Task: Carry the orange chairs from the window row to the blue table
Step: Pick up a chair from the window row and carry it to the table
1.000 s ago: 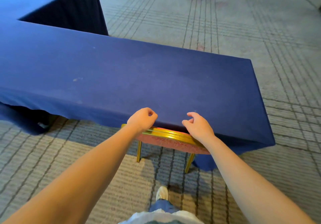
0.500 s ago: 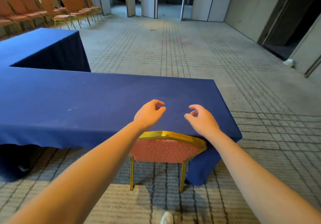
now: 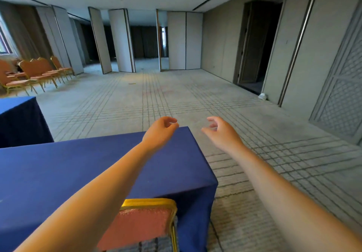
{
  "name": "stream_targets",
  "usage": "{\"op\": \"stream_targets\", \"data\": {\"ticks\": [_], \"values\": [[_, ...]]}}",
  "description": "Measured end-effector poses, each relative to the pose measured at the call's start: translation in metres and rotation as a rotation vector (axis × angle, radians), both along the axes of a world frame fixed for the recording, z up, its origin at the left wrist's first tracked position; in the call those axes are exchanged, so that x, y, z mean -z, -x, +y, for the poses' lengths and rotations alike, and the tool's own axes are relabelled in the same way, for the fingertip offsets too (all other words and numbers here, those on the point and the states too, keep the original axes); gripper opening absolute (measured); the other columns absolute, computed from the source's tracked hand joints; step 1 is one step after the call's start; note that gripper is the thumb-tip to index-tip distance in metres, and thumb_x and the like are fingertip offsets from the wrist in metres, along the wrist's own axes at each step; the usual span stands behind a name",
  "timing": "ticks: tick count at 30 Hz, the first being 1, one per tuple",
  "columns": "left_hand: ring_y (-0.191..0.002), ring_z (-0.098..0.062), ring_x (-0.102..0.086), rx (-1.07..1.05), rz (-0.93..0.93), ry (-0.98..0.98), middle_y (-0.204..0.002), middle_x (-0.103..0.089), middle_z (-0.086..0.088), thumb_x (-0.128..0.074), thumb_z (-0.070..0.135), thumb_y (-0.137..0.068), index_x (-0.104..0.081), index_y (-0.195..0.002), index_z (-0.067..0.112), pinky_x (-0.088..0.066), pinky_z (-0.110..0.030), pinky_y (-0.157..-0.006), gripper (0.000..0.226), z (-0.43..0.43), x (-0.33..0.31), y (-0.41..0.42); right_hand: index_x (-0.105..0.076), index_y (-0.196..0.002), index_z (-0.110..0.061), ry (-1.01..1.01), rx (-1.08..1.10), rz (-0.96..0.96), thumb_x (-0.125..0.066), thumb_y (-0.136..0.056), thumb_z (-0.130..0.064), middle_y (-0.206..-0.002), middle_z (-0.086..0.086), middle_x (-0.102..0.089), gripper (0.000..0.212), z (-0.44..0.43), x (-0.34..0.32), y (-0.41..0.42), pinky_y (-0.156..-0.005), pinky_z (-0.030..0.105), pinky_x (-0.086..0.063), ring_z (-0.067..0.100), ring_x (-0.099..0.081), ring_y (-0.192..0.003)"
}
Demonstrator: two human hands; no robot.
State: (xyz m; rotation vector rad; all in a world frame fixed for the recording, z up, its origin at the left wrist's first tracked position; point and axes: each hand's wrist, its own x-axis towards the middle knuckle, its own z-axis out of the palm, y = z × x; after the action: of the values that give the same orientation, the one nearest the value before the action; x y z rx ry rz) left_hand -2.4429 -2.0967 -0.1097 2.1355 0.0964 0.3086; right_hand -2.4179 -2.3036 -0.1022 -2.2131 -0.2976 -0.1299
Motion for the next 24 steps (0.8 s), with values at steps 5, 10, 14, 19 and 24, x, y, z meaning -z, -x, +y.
{"op": "stream_targets", "data": {"ticks": [5,10,14,19,24], "values": [[-0.09,-0.025,-0.068,0.036,-0.045,0.066,-0.102,-0.068,-0.001,-0.056,0.043,-0.082,-0.061,-0.115,0.023,-0.055,-0.044,-0.081,0.038,-0.093,-0.023,-0.078,-0.048,-0.139,-0.027,0.021,0.036,-0.092,-0.061,-0.091,-0.038,-0.144,0.0,-0.045,0.051,-0.106,-0.027,-0.051,-0.103,0.038,-0.042,0.018,-0.048,-0.129],[-0.096,-0.019,-0.065,0.058,-0.091,0.07,-0.106,-0.067,-0.002,-0.057,0.03,-0.092,-0.061,-0.116,0.019,-0.05,-0.035,-0.085,0.027,-0.183,-0.033,-0.149,-0.047,-0.14,-0.026,0.031,0.078,-0.107,-0.062,-0.093,-0.036,-0.145,0.002,-0.041,0.051,-0.202,-0.035,-0.107,-0.107,0.038,-0.04,0.019,-0.044,-0.133],[-0.095,-0.018,-0.065,0.069,-0.105,0.069,-0.104,-0.068,-0.001,-0.058,0.031,-0.091,-0.062,-0.115,0.02,-0.05,-0.034,-0.085,0.027,-0.227,-0.042,-0.203,-0.047,-0.14,-0.026,0.029,0.093,-0.087,-0.063,-0.092,-0.039,-0.144,0.001,-0.04,0.052,-0.25,-0.039,-0.161,-0.102,0.034,-0.038,0.019,-0.044,-0.131],[-0.097,-0.018,-0.064,0.071,-0.09,0.132,-0.106,-0.067,-0.002,-0.057,0.03,-0.092,-0.06,-0.12,0.018,-0.051,-0.038,-0.088,0.03,-0.25,-0.041,-0.282,-0.046,-0.141,-0.027,0.005,0.084,-0.084,-0.061,-0.092,-0.037,-0.145,0.002,-0.04,0.052,-0.278,-0.037,-0.251,-0.097,0.032,-0.039,0.018,-0.044,-0.131],[-0.1,-0.02,-0.062,0.046,-0.104,0.115,-0.108,-0.066,-0.002,-0.057,0.031,-0.092,-0.06,-0.121,0.018,-0.049,-0.04,-0.094,0.032,-0.248,-0.031,-0.382,-0.045,-0.142,-0.025,0.048,0.059,-0.075,-0.061,-0.092,-0.036,-0.146,0.002,-0.036,0.054,-0.278,-0.027,-0.351,-0.094,0.029,-0.036,0.017,-0.044,-0.129]]}}
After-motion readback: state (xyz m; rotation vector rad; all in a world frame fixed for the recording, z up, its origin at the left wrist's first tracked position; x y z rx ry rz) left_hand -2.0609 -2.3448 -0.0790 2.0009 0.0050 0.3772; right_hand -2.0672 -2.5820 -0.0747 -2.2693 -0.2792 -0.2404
